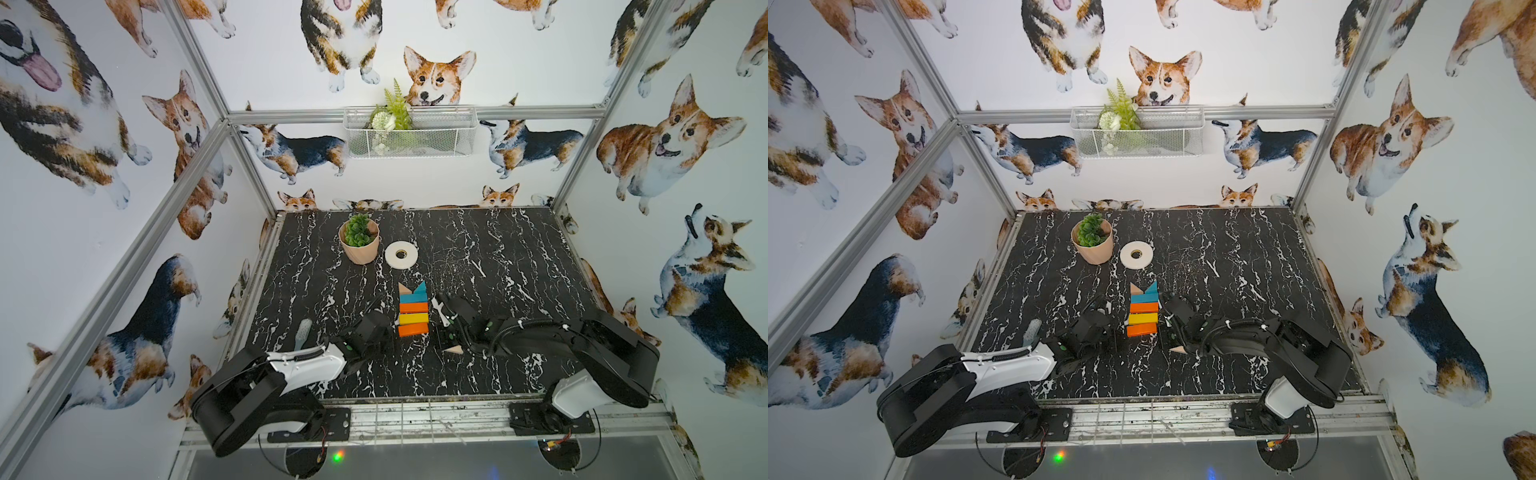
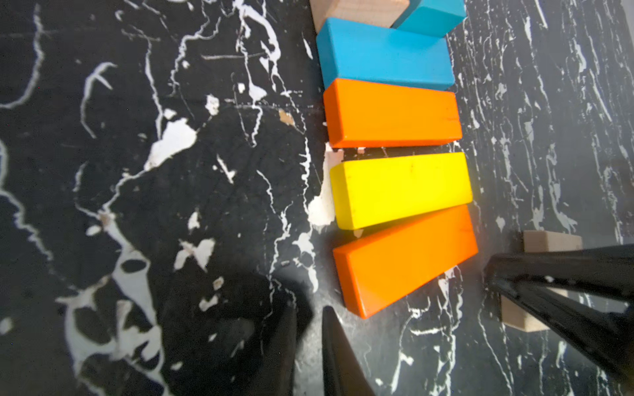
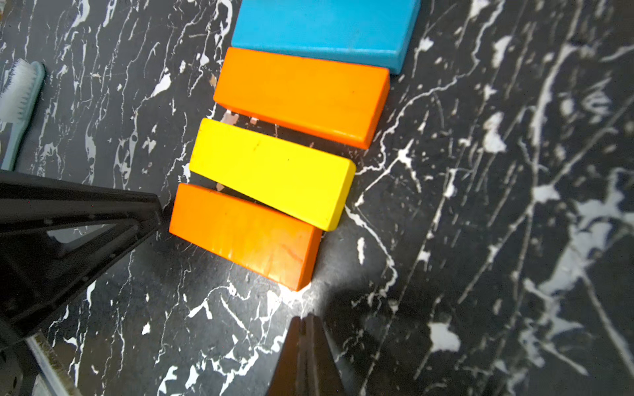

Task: Assemble a carrot with building blocks
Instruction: Assemble the building block at the center of the board.

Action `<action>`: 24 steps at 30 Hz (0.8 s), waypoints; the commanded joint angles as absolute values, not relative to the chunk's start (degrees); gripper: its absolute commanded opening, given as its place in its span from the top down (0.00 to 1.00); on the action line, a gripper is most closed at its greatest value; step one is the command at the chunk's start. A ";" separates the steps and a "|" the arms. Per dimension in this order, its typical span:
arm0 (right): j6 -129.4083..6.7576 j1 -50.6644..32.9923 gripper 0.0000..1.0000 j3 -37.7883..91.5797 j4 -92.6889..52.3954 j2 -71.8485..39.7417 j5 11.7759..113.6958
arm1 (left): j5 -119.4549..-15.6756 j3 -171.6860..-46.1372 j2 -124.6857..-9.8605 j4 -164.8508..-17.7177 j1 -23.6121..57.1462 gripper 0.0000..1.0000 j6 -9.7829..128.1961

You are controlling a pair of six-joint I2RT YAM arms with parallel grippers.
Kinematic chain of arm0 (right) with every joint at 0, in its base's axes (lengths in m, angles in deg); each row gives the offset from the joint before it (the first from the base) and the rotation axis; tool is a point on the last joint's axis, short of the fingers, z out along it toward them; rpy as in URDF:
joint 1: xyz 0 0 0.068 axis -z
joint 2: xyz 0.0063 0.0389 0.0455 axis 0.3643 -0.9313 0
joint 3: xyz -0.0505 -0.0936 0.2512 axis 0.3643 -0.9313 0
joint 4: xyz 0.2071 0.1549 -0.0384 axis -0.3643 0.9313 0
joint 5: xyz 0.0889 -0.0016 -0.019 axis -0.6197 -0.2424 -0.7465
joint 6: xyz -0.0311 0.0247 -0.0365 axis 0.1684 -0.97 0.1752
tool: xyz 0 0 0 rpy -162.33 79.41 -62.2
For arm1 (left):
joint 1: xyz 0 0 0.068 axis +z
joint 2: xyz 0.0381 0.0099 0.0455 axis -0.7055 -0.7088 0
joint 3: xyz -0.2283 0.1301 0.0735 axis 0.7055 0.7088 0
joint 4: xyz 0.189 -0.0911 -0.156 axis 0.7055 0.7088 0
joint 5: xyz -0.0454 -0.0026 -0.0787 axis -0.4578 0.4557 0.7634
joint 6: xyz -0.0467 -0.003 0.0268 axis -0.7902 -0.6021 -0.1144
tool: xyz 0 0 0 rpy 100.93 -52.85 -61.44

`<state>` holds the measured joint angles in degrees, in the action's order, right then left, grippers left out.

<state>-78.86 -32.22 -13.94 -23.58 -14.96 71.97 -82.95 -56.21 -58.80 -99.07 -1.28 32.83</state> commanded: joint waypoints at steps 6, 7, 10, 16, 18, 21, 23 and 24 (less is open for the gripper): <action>-80.24 -32.25 0.94 -14.44 -23.06 -15.03 73.10 | -80.85 -56.24 -61.86 -101.21 -1.36 0.82 31.69; -80.24 -32.25 0.94 -14.52 -23.22 -15.16 73.05 | -81.05 -56.34 -61.87 -101.16 -1.36 0.82 31.76; -80.42 -32.25 0.94 -14.64 -23.68 -15.43 72.80 | -81.72 -56.38 -62.02 -100.79 -1.36 0.82 31.95; -80.67 -32.25 0.94 -15.04 -24.19 -15.37 72.45 | -82.52 -57.08 -62.76 -100.17 -1.30 0.82 32.39; -80.74 -32.32 0.94 -15.23 -24.38 -15.25 72.27 | -82.61 -57.41 -62.99 -99.96 -1.33 0.82 32.57; -81.01 -32.68 0.94 -15.54 -24.13 -14.78 72.52 | -82.55 -57.75 -63.12 -99.68 -1.29 0.82 32.66; -81.03 -32.80 0.94 -15.80 -23.74 -14.10 72.69 | -82.85 -57.63 -62.79 -99.29 -1.32 0.82 32.66; -81.03 -32.80 0.94 -15.84 -23.16 -13.47 72.79 | -83.16 -57.57 -62.46 -98.93 -1.33 0.82 32.66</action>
<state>-80.06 -32.63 -15.64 -23.21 -14.56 72.67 -82.06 -57.59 -62.69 -103.09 -1.28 32.57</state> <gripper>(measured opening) 0.063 0.178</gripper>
